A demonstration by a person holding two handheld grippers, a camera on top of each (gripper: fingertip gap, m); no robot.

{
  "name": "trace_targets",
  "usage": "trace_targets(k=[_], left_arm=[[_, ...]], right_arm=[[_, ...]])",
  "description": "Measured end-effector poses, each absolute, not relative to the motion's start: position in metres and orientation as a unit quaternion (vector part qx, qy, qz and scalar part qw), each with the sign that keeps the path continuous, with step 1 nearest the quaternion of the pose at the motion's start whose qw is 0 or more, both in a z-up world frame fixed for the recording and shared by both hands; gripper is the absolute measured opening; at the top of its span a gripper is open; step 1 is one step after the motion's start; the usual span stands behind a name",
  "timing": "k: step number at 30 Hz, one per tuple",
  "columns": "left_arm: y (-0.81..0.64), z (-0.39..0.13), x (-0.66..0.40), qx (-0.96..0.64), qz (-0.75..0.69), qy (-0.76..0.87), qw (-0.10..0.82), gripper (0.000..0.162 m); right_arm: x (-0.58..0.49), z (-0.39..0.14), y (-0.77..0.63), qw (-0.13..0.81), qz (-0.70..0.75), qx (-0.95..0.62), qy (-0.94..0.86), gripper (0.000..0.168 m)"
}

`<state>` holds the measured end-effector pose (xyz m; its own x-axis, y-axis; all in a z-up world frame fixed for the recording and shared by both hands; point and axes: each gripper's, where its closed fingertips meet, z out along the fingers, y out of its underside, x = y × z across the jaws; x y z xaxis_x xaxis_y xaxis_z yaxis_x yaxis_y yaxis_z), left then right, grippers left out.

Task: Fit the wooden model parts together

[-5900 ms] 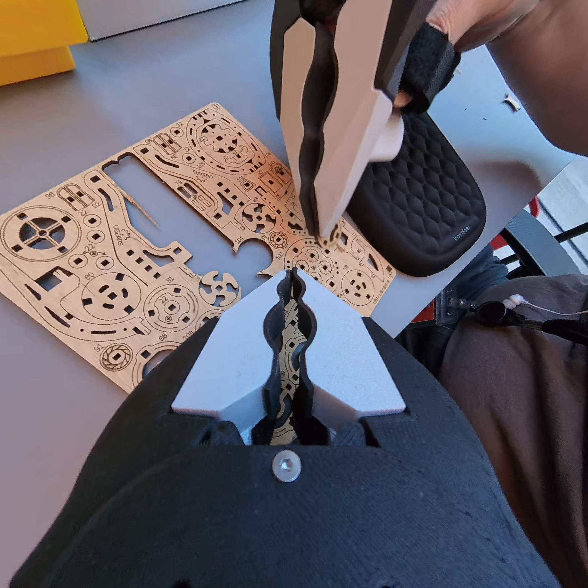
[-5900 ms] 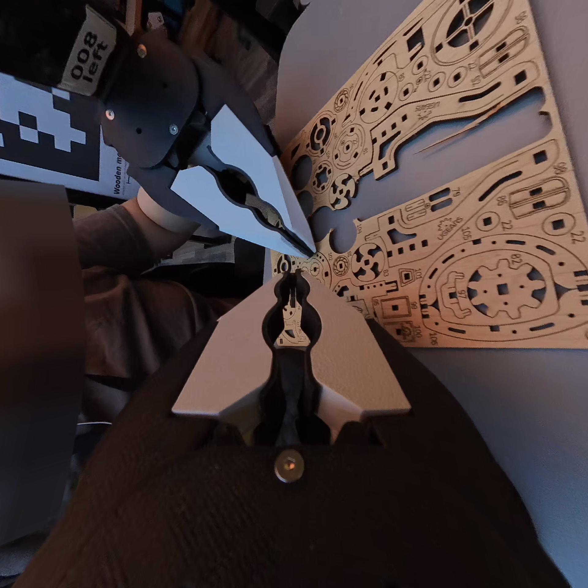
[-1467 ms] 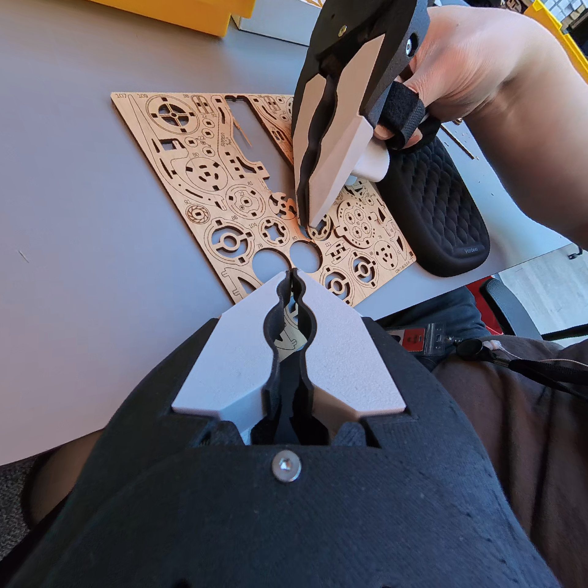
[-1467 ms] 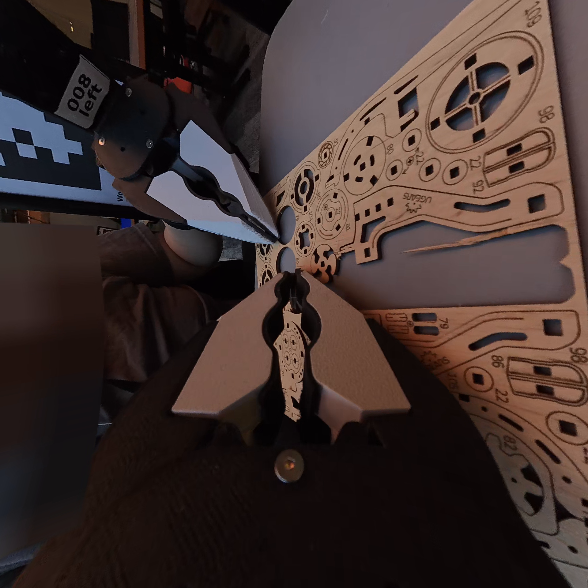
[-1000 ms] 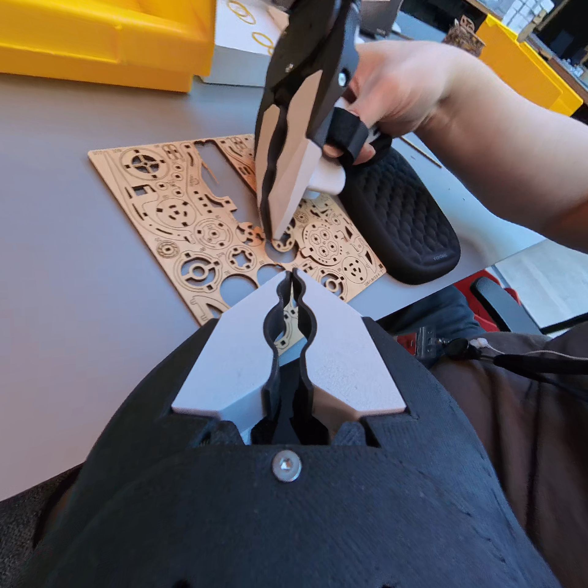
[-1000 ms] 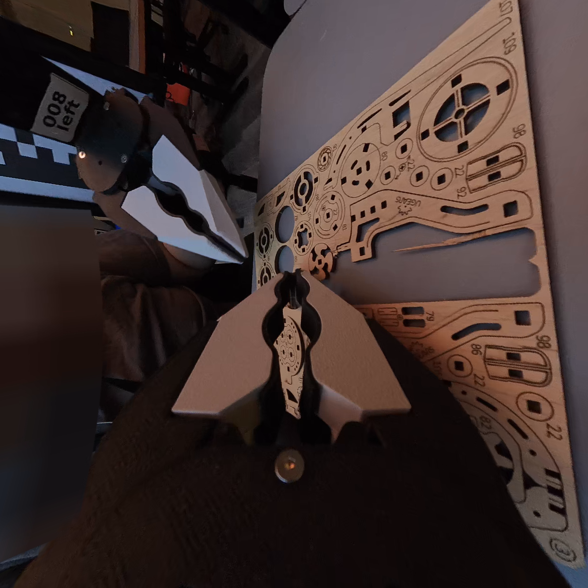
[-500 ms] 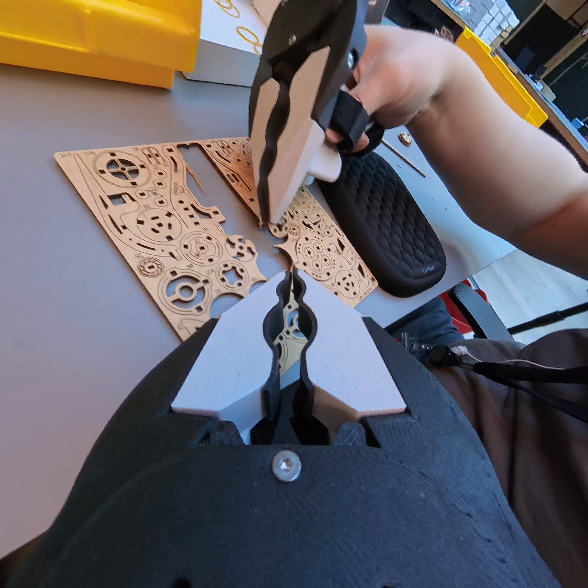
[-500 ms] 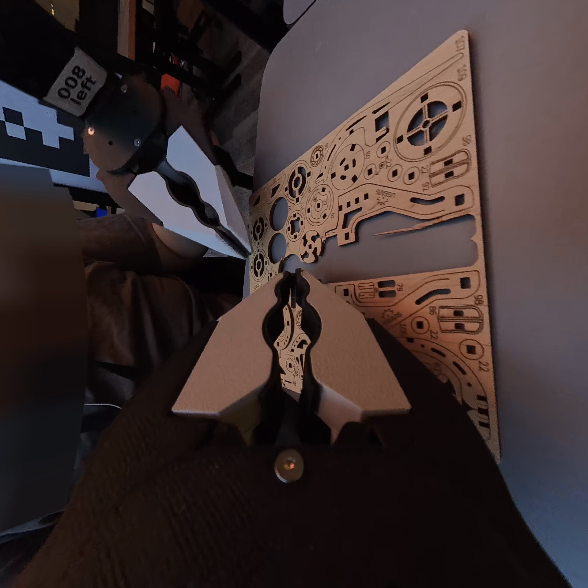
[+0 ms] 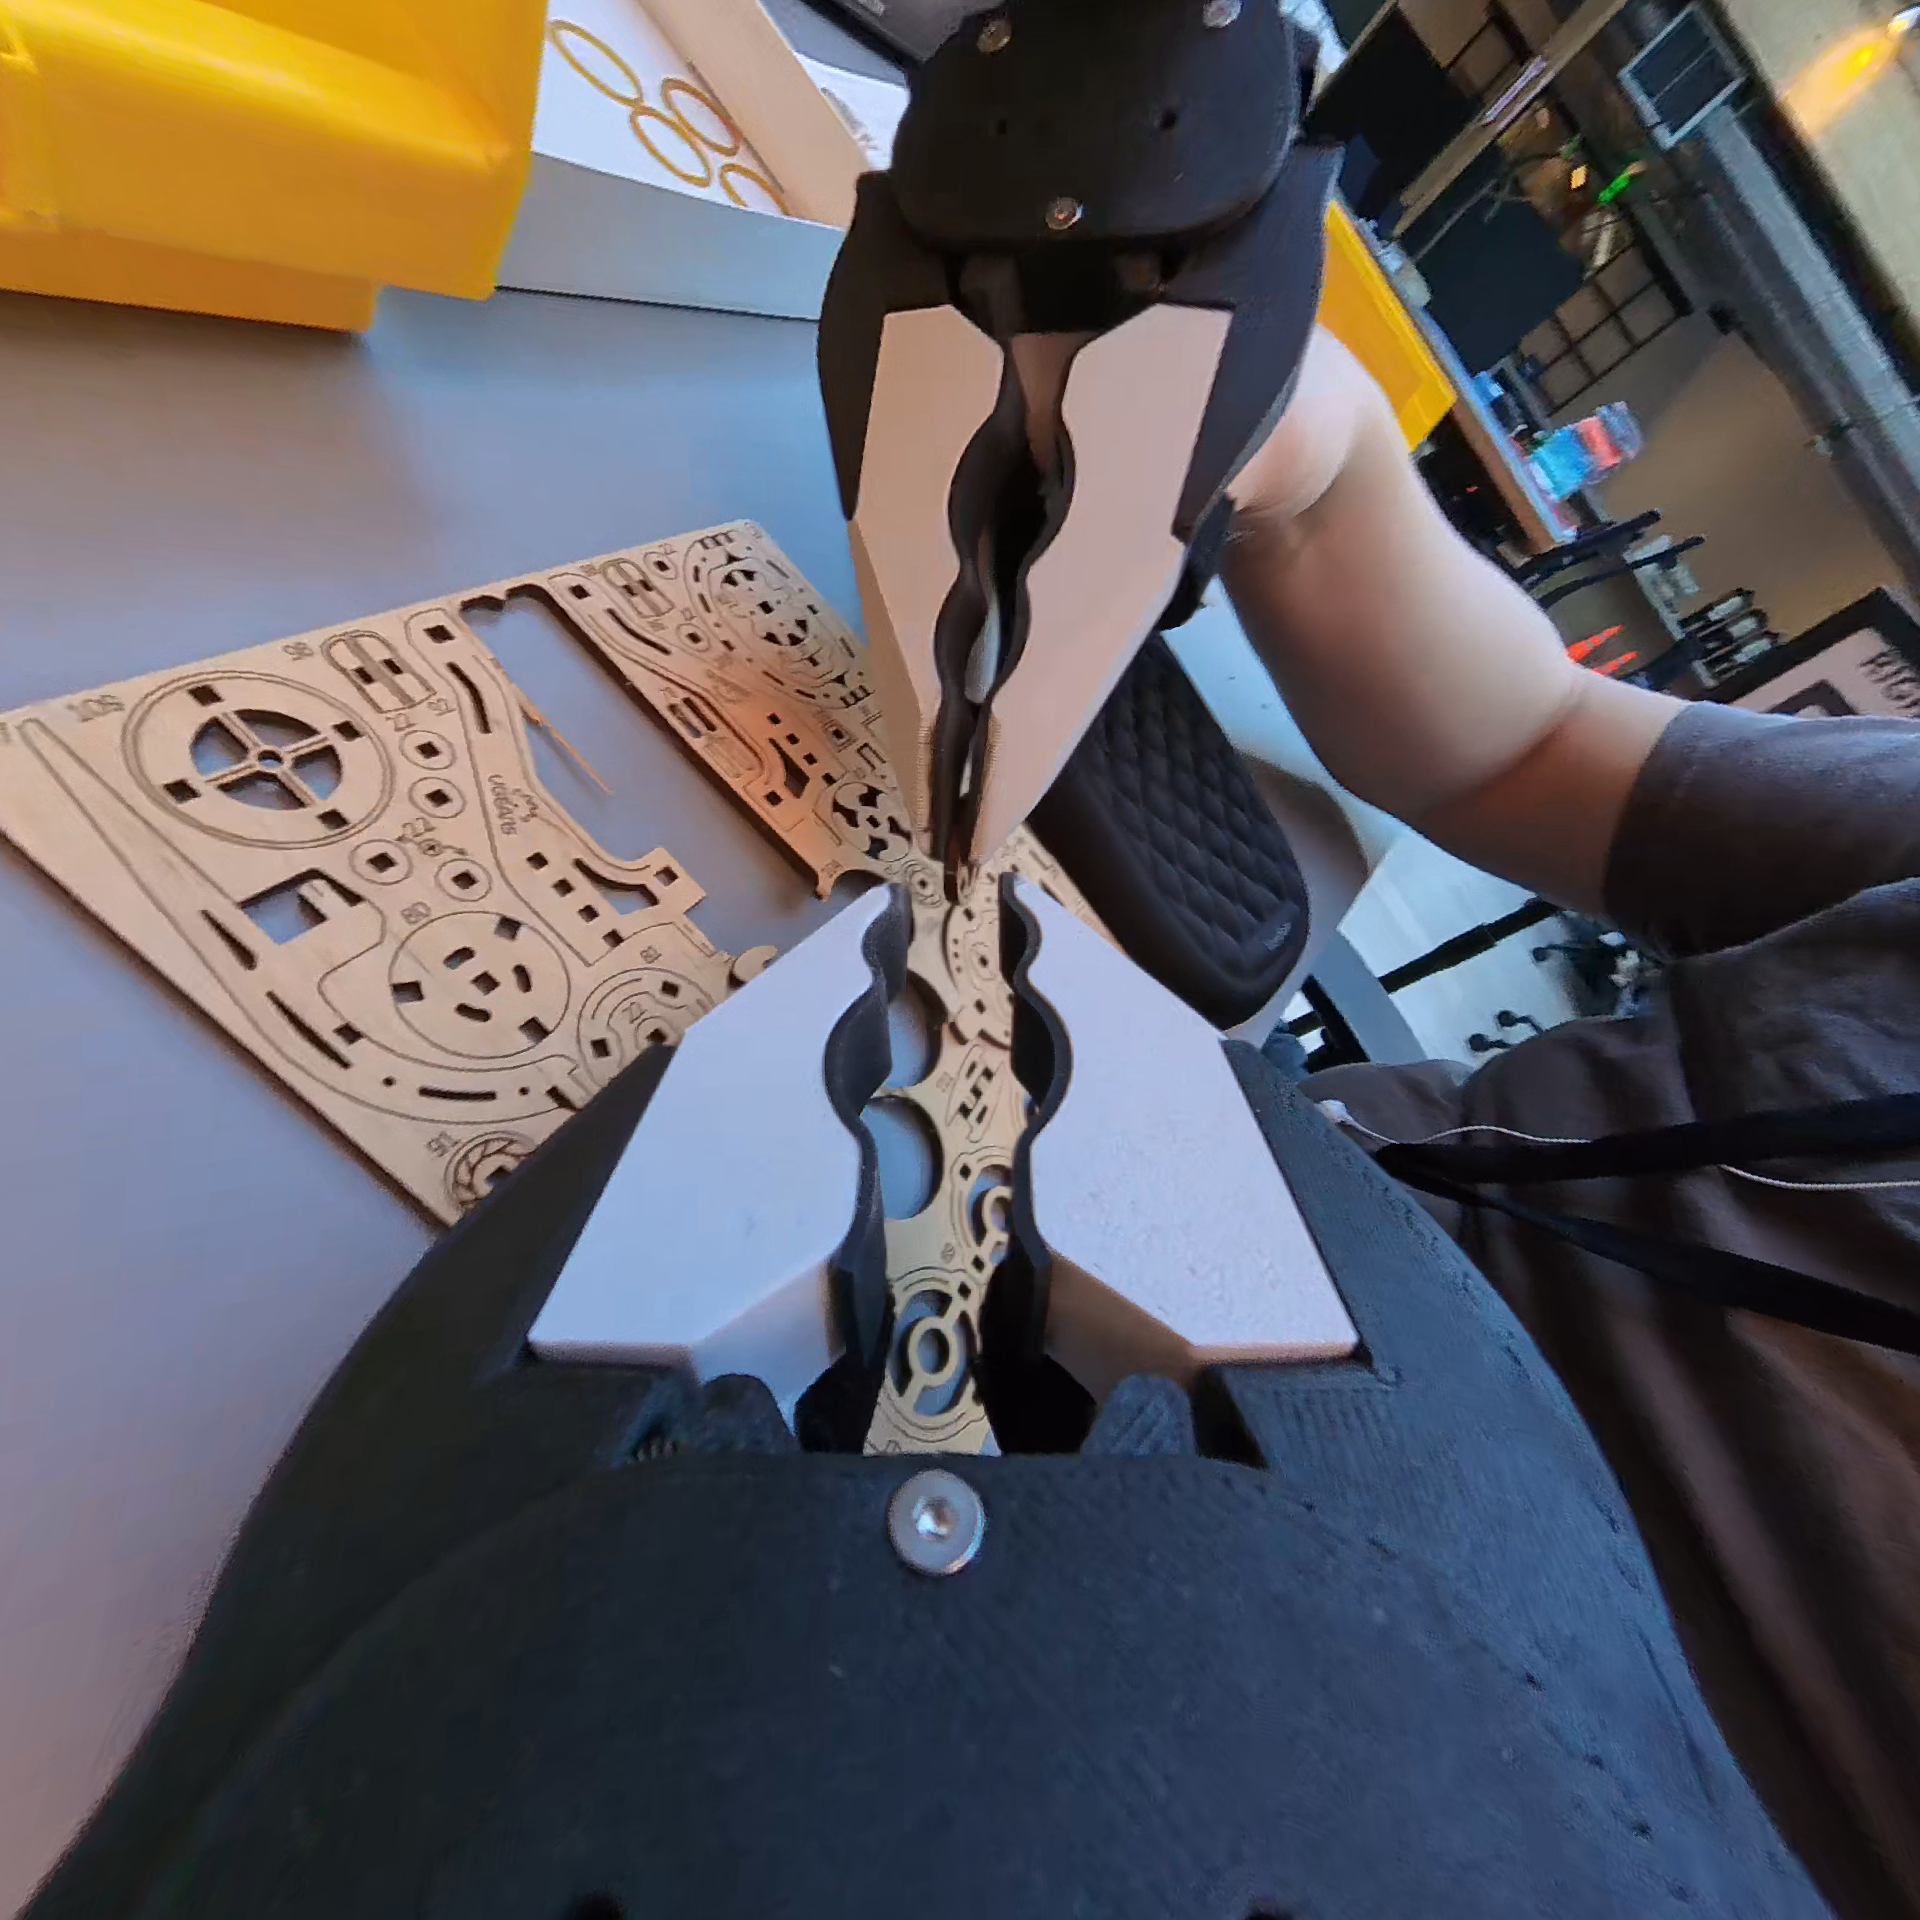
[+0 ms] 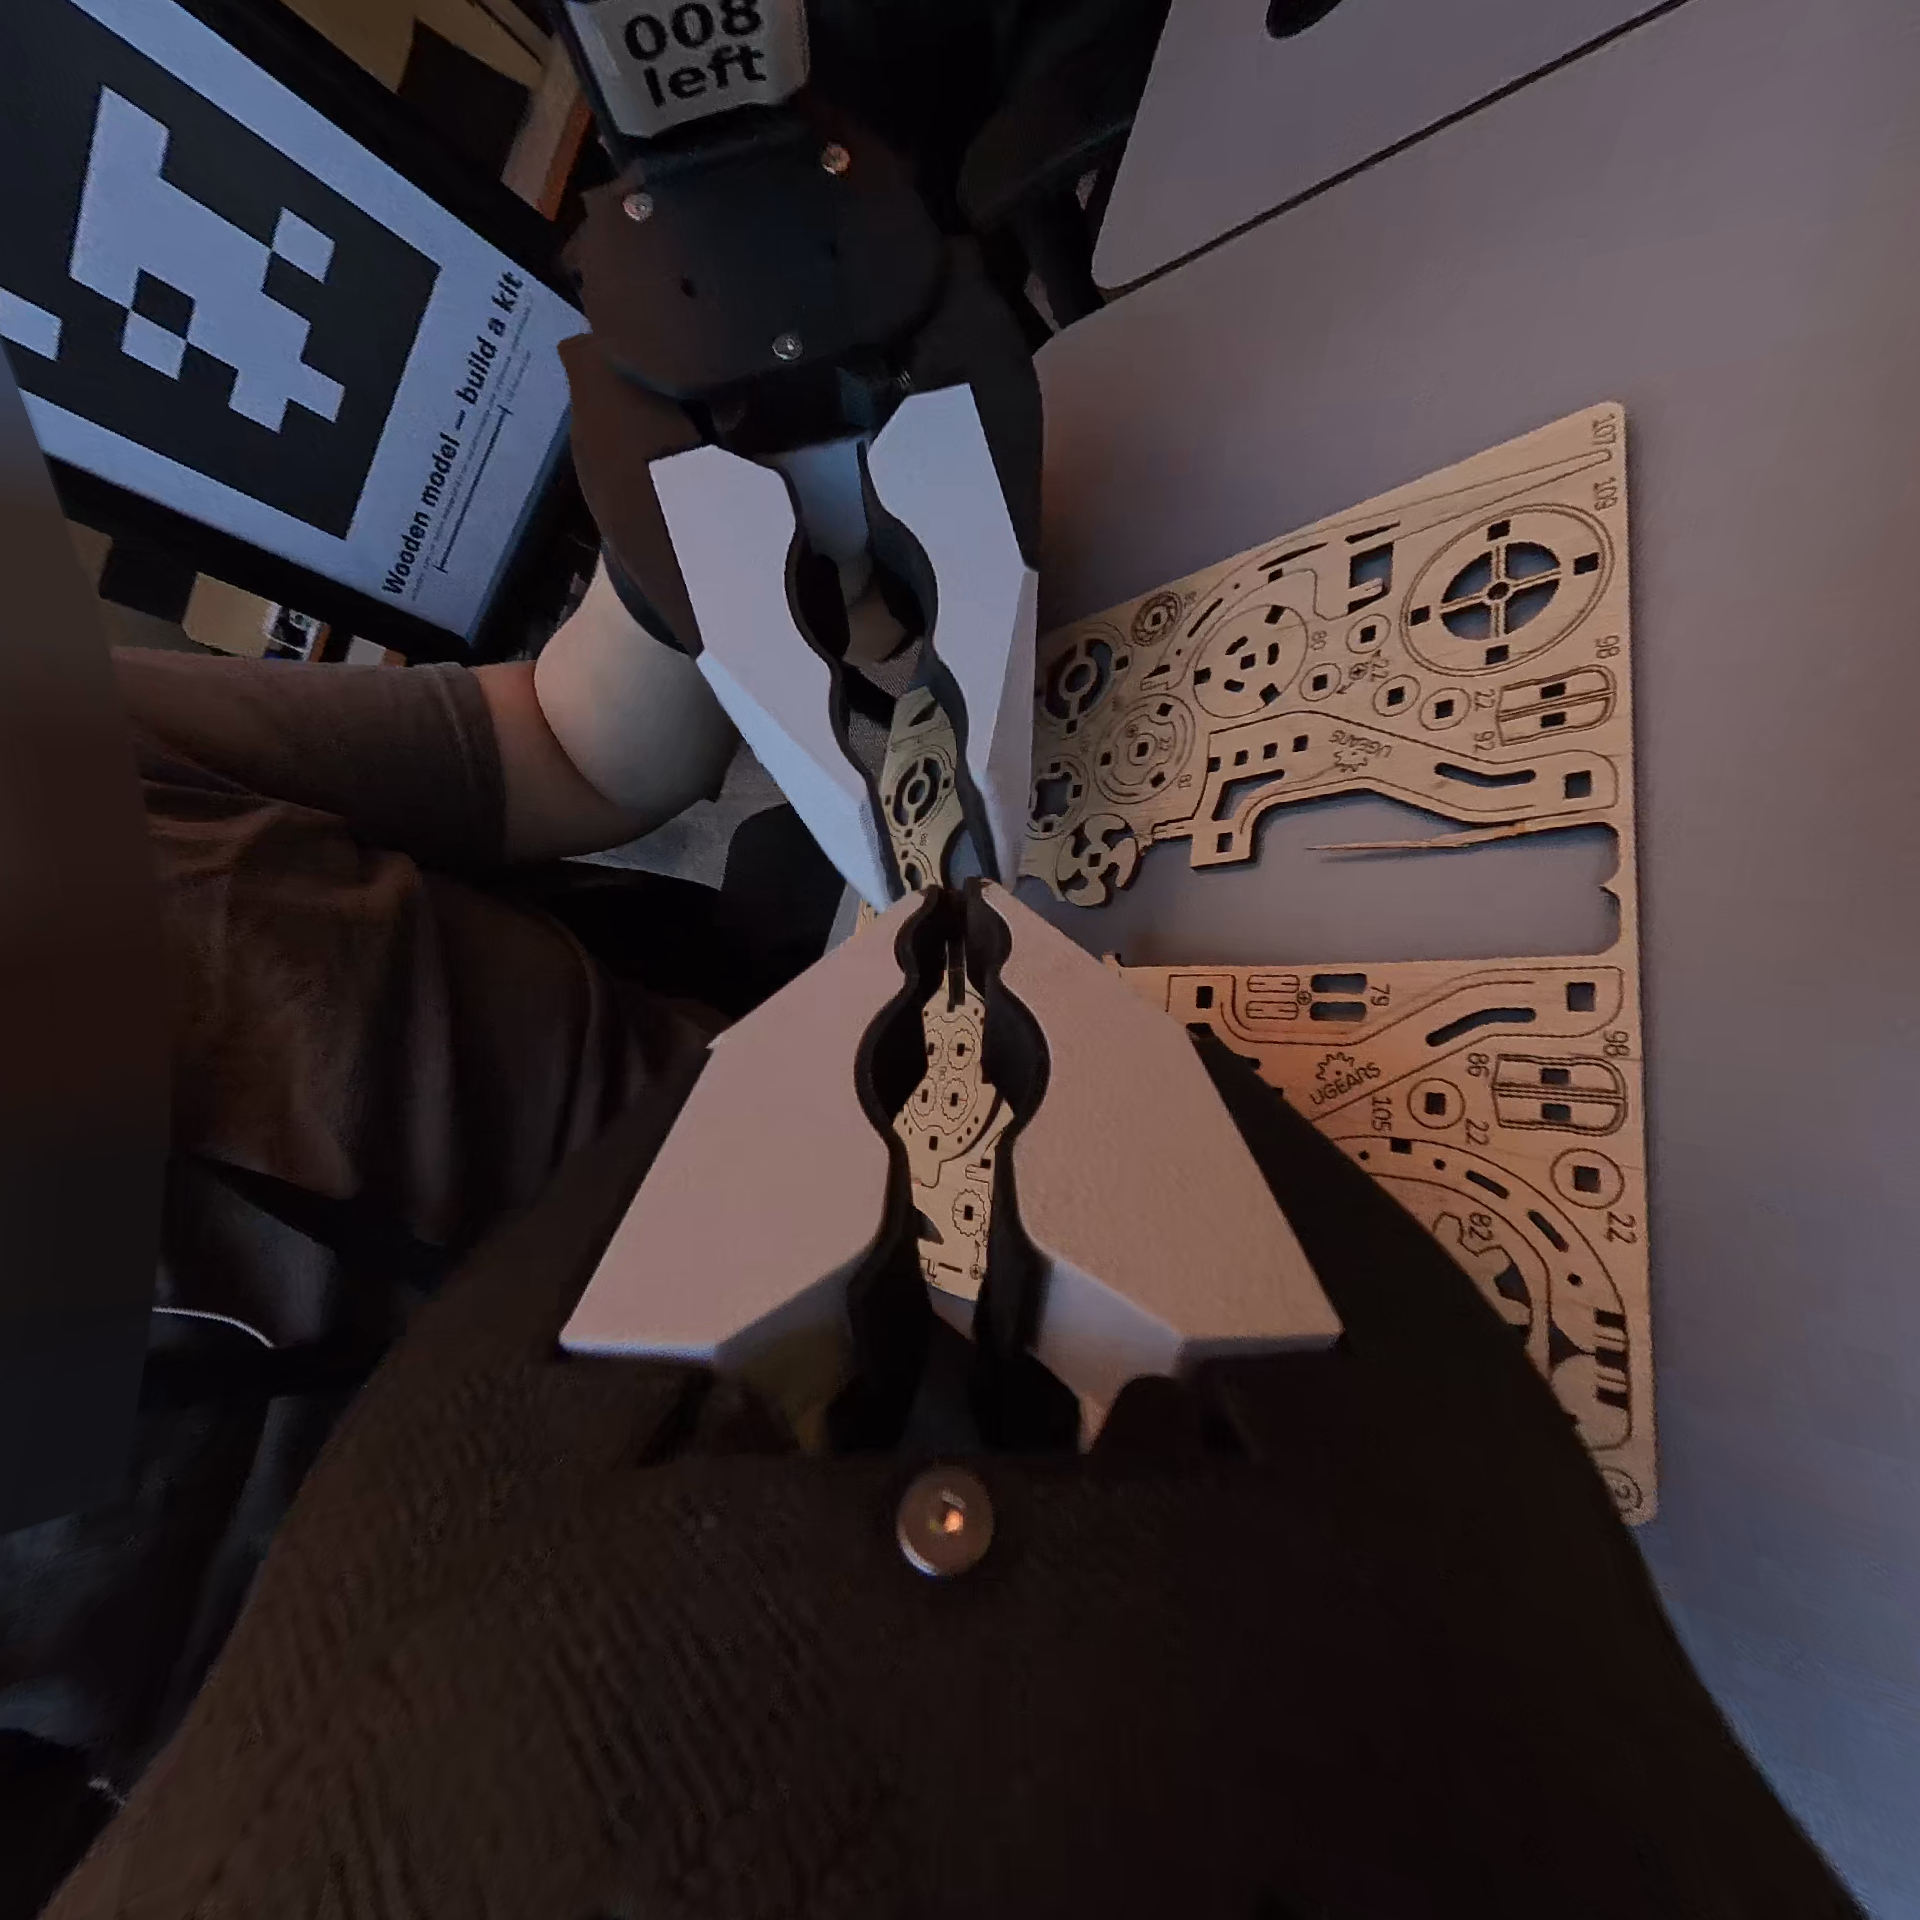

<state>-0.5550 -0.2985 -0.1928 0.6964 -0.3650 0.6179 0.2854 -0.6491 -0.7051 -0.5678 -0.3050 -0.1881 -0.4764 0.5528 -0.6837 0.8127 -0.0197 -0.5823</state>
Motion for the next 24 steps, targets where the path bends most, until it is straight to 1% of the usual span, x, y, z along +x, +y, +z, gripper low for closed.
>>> trace_targets(k=[2,5,7,9,12,14,16,20,24], left_arm=[[-0.298,-0.187,-0.551,-0.805,-0.417,0.022,0.422,0.015],[-0.297,-0.184,-0.553,-0.795,-0.432,0.015,0.426,0.007],[-0.298,-0.183,-0.553,-0.793,-0.435,0.015,0.427,0.005],[-0.299,-0.186,-0.554,-0.800,-0.434,0.014,0.414,0.001],[-0.299,-0.197,-0.560,-0.819,-0.432,-0.014,0.378,0.001],[-0.298,-0.202,-0.562,-0.826,-0.445,-0.041,0.344,0.001],[-0.297,-0.207,-0.561,-0.827,-0.471,-0.070,0.299,0.001],[-0.296,-0.218,-0.557,-0.822,-0.510,-0.109,0.229,0.001],[-0.296,-0.222,-0.557,-0.832,-0.502,-0.114,0.206,0.001]], right_arm=[[-0.569,-0.183,-0.306,0.133,-0.536,0.492,0.673,0.002],[-0.570,-0.179,-0.307,0.146,-0.560,0.489,0.653,0.001],[-0.571,-0.178,-0.307,0.149,-0.566,0.488,0.647,0.001],[-0.571,-0.177,-0.305,0.135,-0.565,0.486,0.653,0.005],[-0.575,-0.173,-0.289,0.049,-0.550,0.484,0.679,0.013],[-0.577,-0.169,-0.277,-0.027,-0.530,0.476,0.701,0.015],[-0.573,-0.167,-0.270,-0.078,-0.511,0.460,0.722,0.016],[-0.566,-0.179,-0.263,-0.133,-0.464,0.455,0.748,0.016],[-0.563,-0.188,-0.261,-0.156,-0.450,0.440,0.761,0.019]])
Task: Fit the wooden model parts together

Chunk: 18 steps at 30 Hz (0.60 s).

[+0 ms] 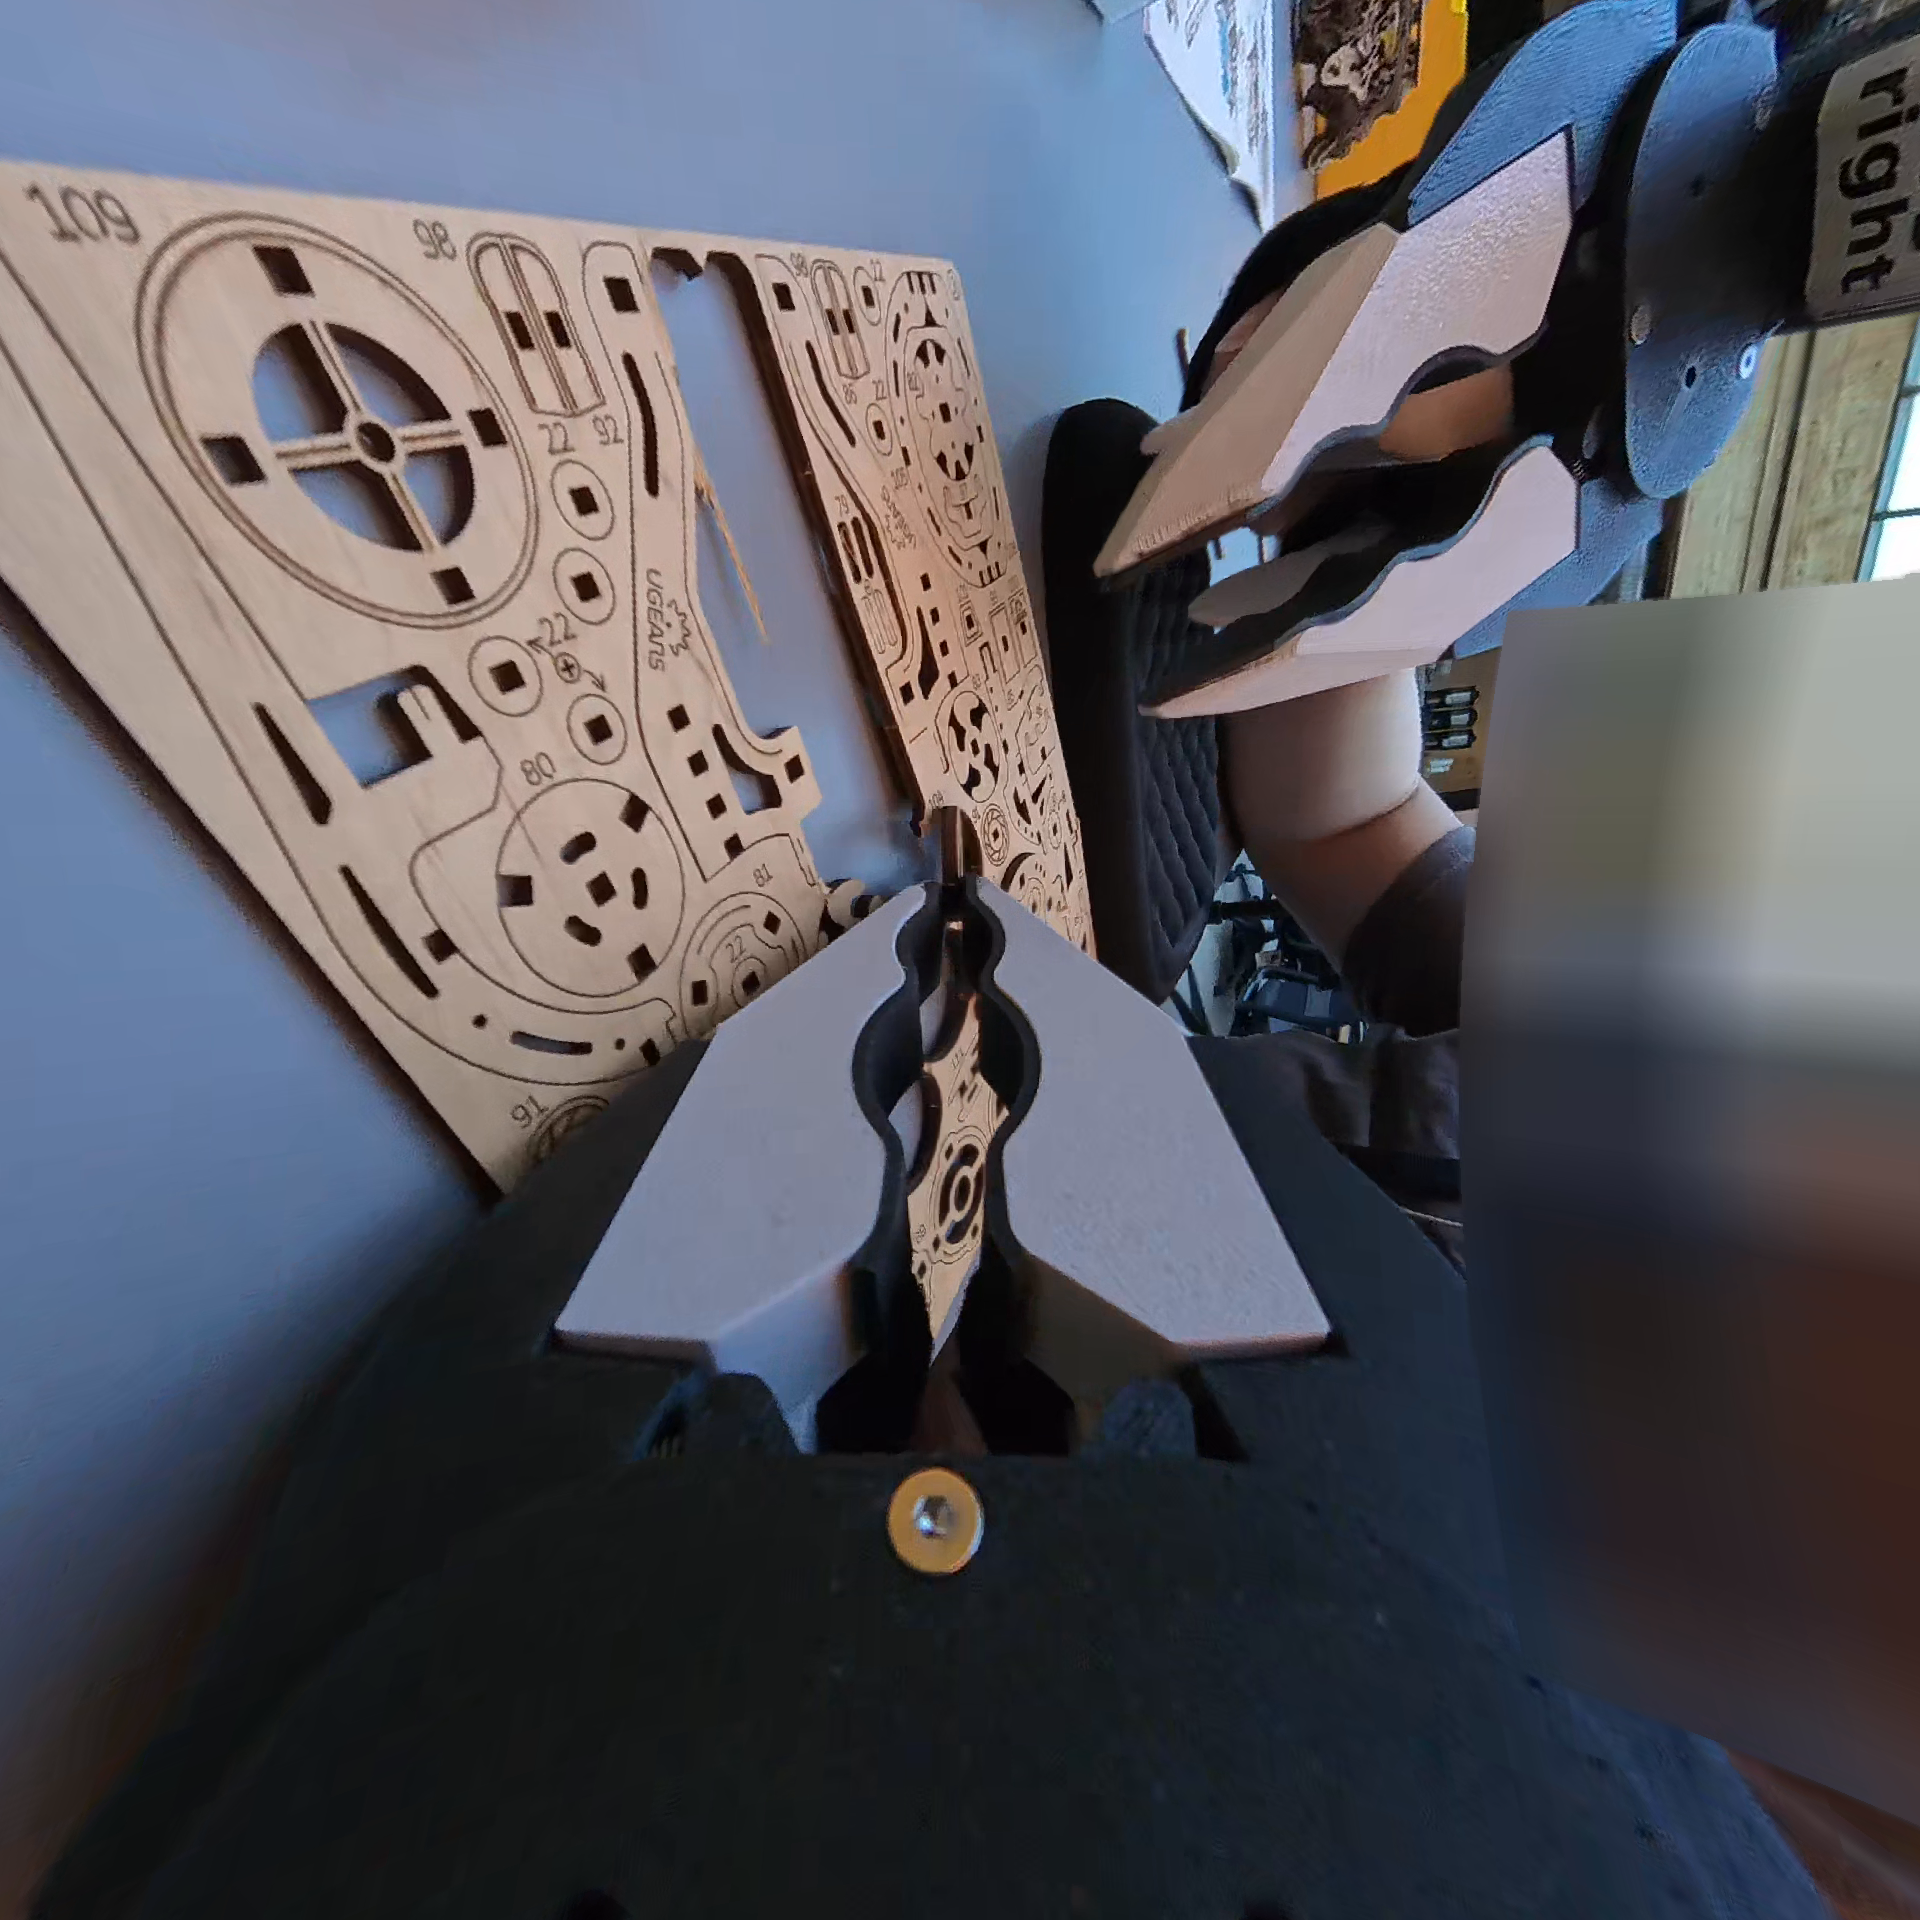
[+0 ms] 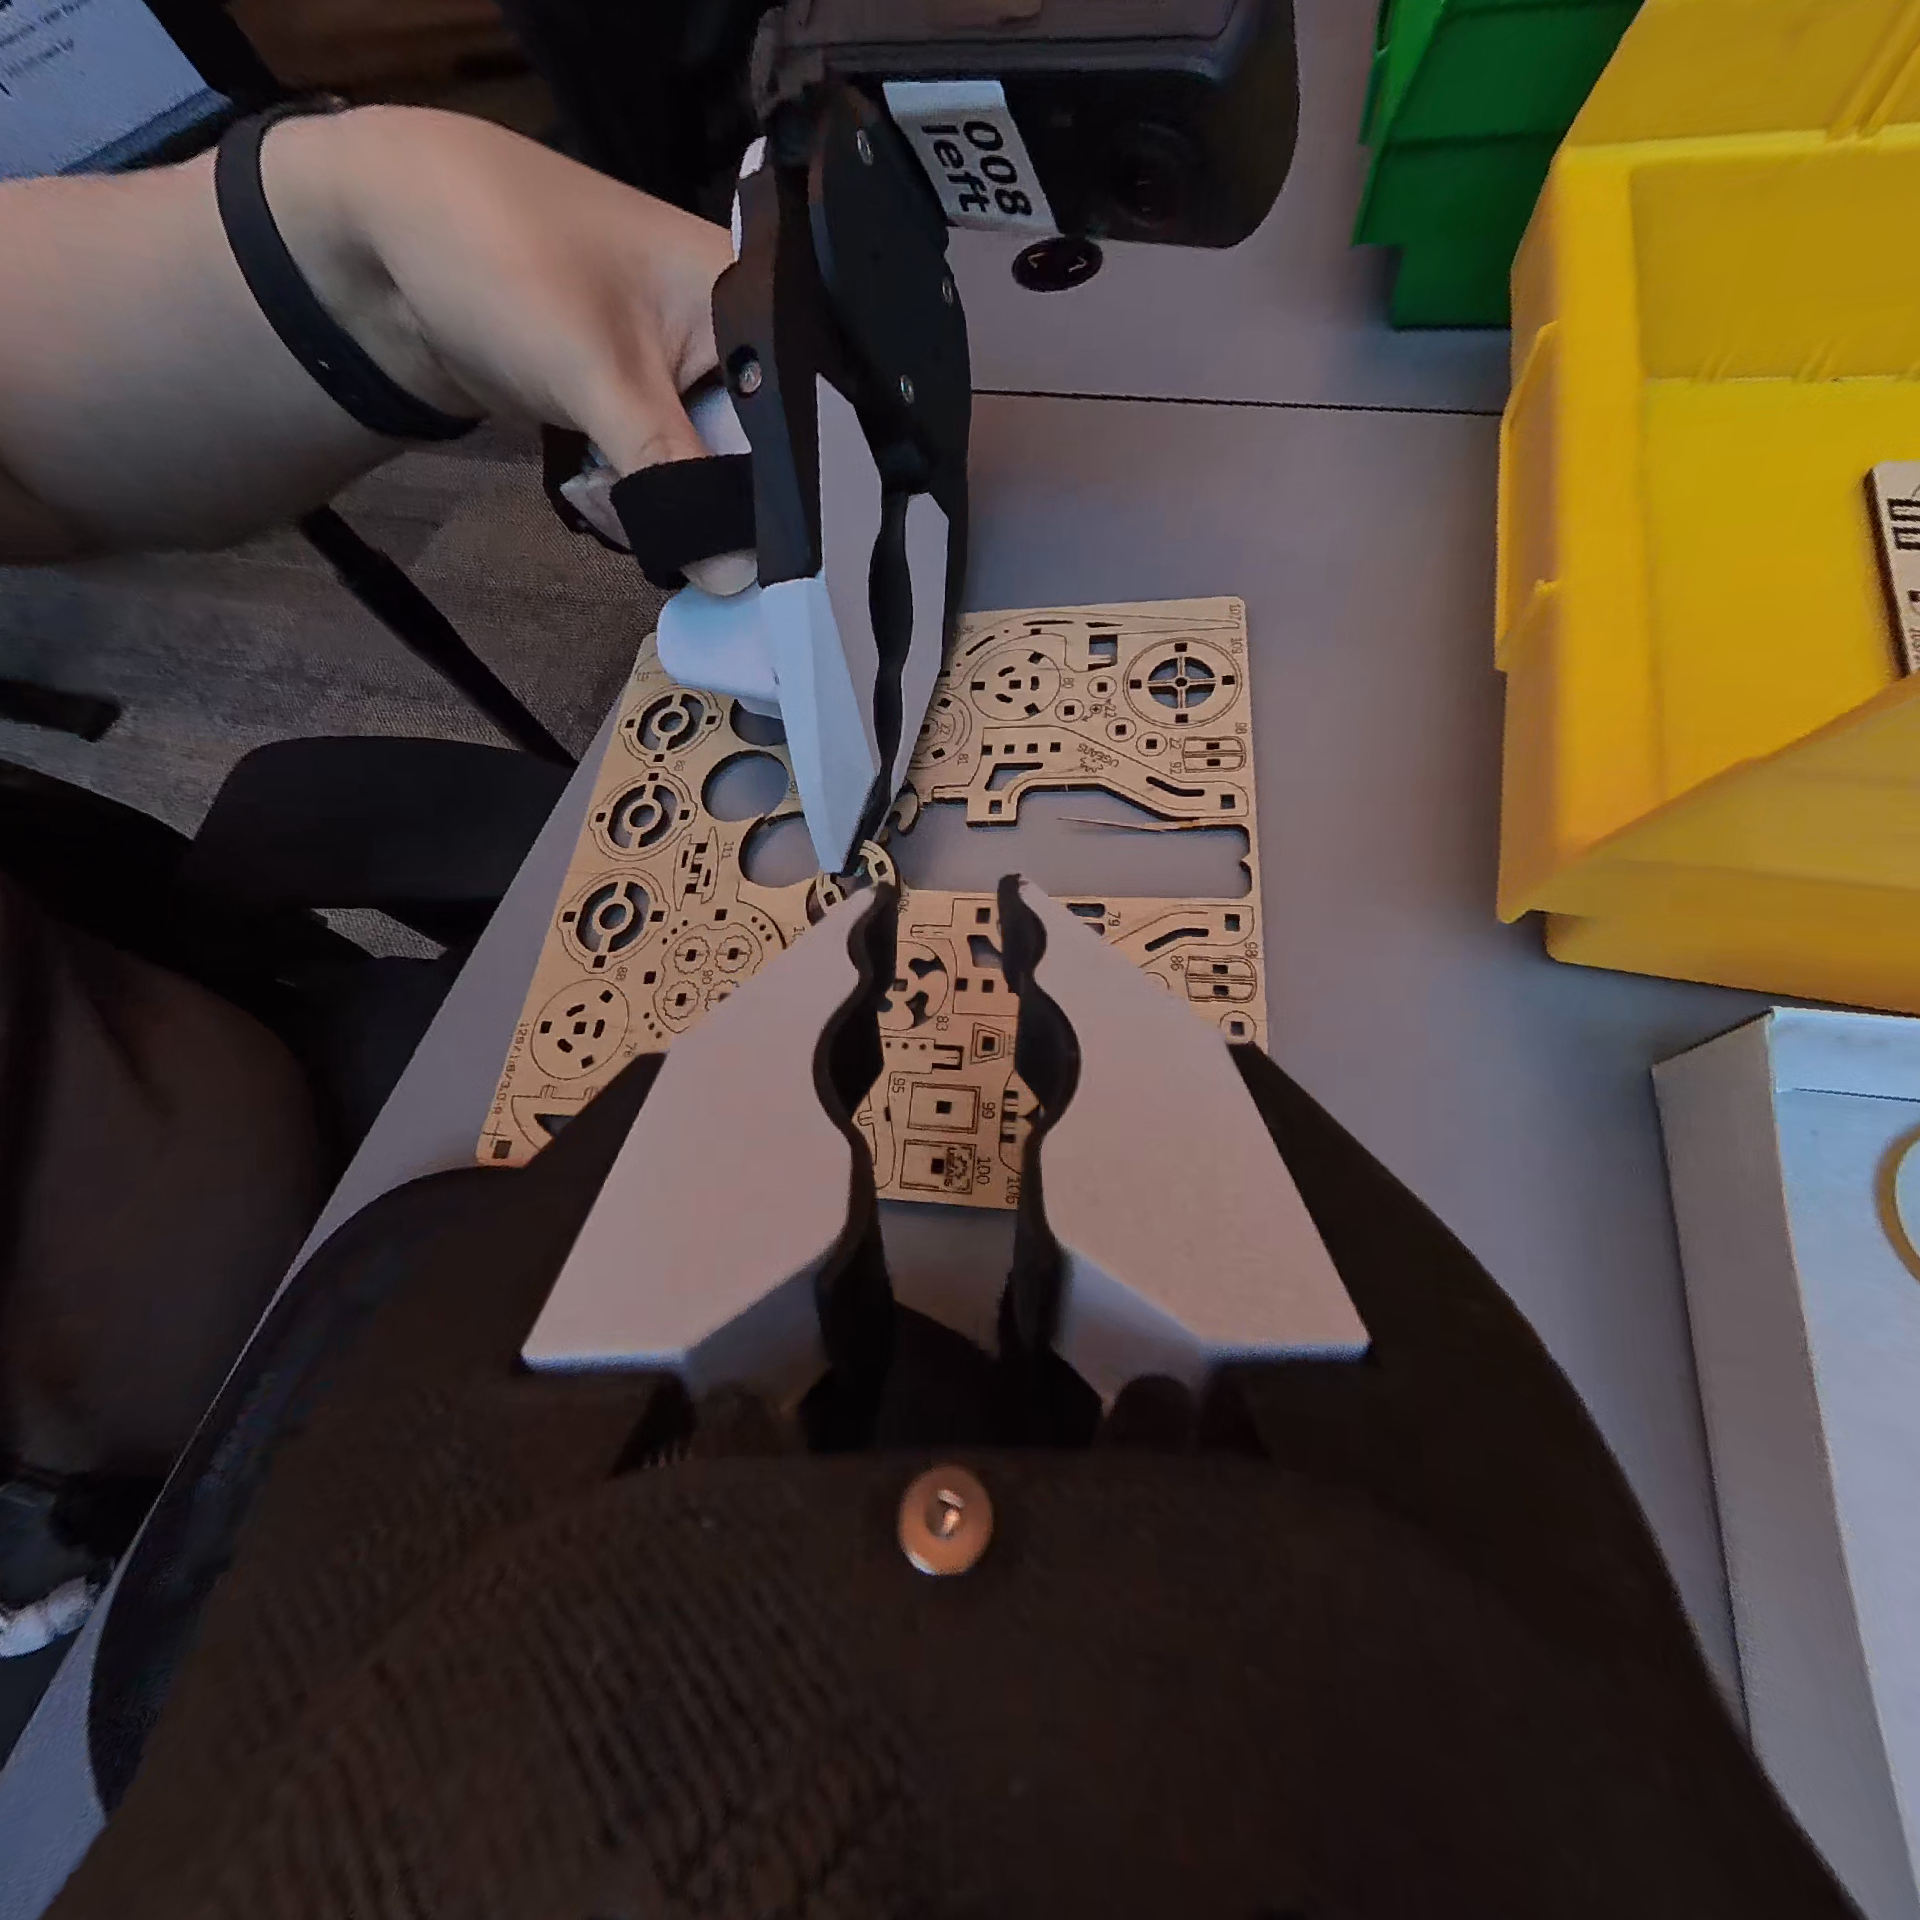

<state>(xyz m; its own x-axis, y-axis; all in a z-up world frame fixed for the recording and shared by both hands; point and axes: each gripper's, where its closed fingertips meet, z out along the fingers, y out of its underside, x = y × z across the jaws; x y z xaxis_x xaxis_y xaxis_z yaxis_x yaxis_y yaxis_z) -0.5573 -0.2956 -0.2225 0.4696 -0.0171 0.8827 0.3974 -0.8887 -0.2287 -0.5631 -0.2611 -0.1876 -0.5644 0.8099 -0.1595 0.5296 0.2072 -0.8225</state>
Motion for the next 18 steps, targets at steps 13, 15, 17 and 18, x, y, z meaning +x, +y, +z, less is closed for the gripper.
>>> trace_targets(k=[13,15,17,18], left_arm=[[-0.297,-0.222,-0.553,-0.819,-0.535,-0.123,0.168,0.000],[-0.297,-0.222,-0.553,-0.820,-0.535,-0.121,0.165,0.001],[-0.298,-0.222,-0.552,-0.820,-0.536,-0.120,0.160,0.001],[-0.299,-0.222,-0.552,-0.821,-0.536,-0.119,0.157,0.001]], right_arm=[[-0.550,-0.208,-0.284,0.112,0.414,-0.367,-0.825,0.017],[-0.548,-0.213,-0.286,0.110,0.398,-0.358,-0.838,0.015],[-0.548,-0.217,-0.287,0.111,0.383,-0.350,-0.848,0.015],[-0.548,-0.219,-0.288,0.109,0.376,-0.348,-0.852,0.014]])
